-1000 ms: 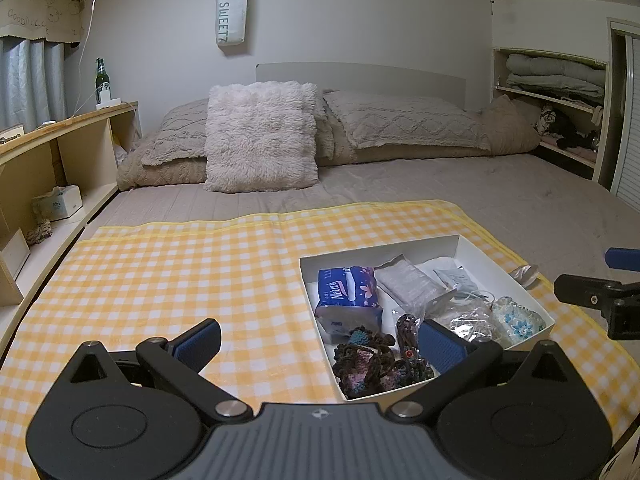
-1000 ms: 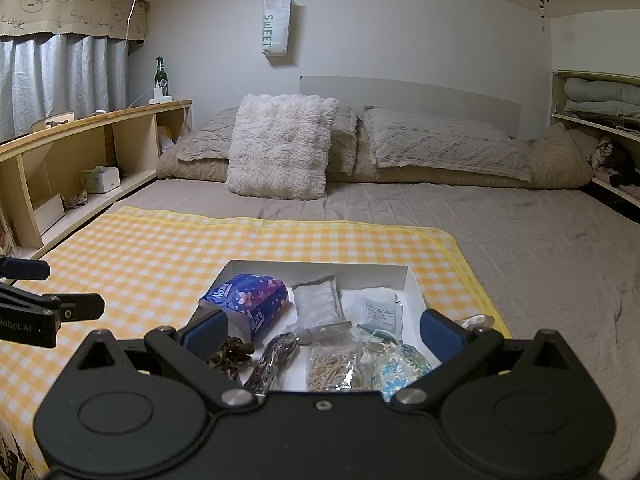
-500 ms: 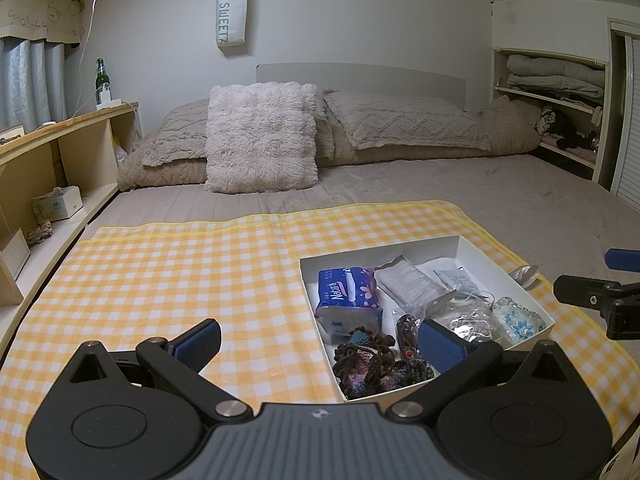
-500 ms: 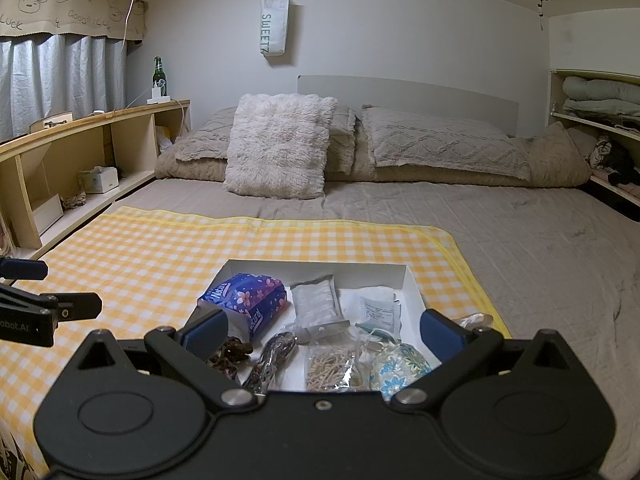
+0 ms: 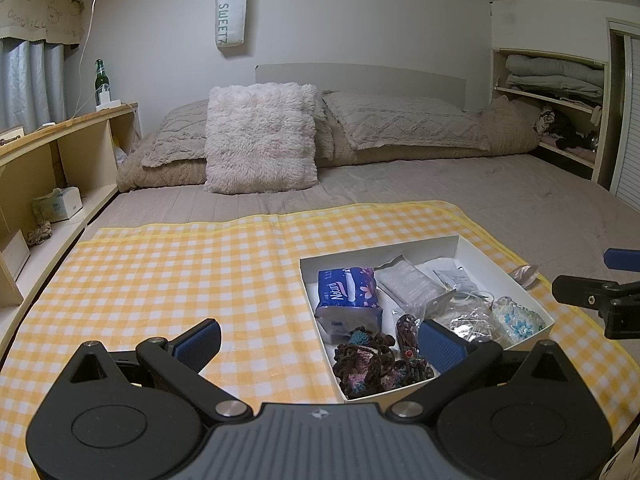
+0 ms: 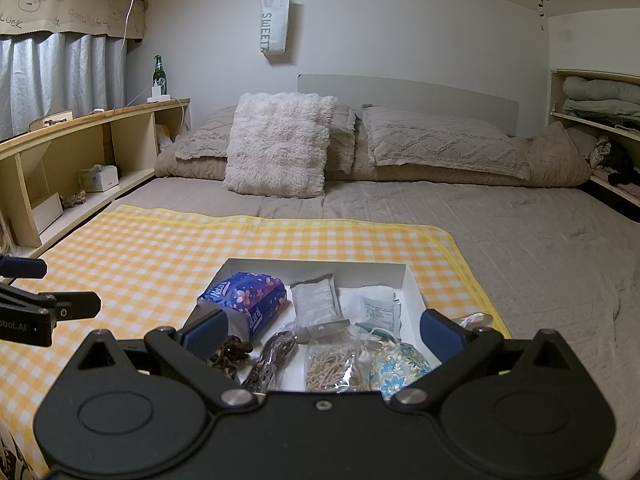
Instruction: Organize soft objects
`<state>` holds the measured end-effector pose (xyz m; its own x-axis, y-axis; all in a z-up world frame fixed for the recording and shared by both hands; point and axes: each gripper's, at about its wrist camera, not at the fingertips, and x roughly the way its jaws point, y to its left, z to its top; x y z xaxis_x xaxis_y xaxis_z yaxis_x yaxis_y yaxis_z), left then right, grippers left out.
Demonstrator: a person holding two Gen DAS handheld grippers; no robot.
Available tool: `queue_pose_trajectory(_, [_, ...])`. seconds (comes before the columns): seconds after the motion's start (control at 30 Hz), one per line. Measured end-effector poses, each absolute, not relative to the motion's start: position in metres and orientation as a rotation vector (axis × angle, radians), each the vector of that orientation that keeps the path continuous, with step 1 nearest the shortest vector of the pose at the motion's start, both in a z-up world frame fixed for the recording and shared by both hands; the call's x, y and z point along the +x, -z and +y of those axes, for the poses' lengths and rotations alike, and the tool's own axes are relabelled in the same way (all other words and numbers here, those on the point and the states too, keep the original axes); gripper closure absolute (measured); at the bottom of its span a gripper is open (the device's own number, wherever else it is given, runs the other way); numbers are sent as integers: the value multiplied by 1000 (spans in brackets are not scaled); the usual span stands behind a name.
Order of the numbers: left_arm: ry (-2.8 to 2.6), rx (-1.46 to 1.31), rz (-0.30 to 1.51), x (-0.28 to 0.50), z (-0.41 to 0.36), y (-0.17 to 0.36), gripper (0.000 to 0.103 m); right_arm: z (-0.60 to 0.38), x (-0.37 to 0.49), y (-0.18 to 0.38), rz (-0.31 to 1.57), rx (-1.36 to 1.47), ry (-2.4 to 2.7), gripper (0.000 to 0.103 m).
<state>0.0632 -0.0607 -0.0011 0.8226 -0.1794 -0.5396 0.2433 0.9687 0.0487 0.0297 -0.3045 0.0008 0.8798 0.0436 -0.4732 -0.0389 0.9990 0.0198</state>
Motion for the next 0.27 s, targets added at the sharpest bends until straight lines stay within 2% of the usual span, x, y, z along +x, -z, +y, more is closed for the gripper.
queue_pose_trajectory(0.27, [224,120,564,63,-59,1,0,-305,30,-1,493,10,-44,0])
